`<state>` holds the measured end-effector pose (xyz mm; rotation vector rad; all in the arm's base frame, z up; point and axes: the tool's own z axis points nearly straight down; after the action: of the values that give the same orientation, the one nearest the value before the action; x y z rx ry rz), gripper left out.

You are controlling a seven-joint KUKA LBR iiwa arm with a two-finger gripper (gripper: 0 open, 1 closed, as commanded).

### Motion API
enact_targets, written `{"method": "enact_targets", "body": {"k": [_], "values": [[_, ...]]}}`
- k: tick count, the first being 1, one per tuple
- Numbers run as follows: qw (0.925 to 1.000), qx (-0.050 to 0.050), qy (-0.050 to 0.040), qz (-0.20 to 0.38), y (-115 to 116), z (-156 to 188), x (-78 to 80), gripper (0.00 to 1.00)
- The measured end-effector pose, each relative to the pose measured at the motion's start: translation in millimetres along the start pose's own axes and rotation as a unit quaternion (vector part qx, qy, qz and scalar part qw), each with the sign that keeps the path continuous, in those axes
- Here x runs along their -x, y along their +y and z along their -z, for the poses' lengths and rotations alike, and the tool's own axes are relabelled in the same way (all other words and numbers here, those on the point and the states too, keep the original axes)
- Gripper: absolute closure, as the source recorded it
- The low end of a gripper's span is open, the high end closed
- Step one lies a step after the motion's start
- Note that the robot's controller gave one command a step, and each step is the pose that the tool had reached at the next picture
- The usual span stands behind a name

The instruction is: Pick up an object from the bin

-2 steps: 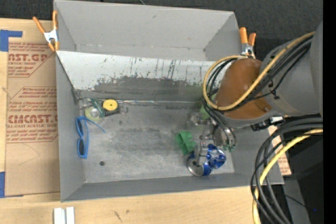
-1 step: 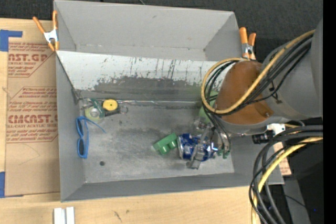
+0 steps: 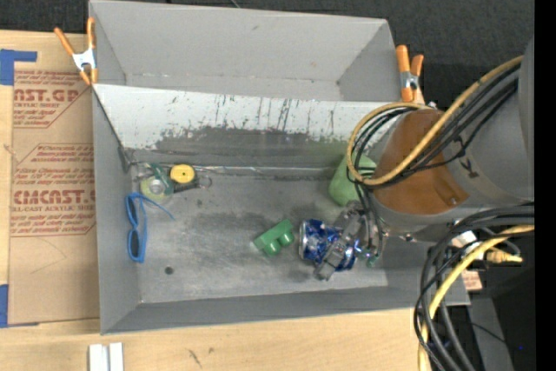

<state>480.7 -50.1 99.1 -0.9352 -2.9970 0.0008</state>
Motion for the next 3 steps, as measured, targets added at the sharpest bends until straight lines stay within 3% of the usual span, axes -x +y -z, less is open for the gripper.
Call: {"method": "enact_targets", "body": {"k": [1,2,3], "values": [[0.9951,0.0,0.0004,-0.099,-14.8,-30.5,10.5,0.0],[0.9952,0.0,0.0008,-0.098,-14.6,-31.0,10.0,0.0],[0.9952,-0.001,0.0008,-0.098,-14.6,-31.1,10.0,1.0]]}}
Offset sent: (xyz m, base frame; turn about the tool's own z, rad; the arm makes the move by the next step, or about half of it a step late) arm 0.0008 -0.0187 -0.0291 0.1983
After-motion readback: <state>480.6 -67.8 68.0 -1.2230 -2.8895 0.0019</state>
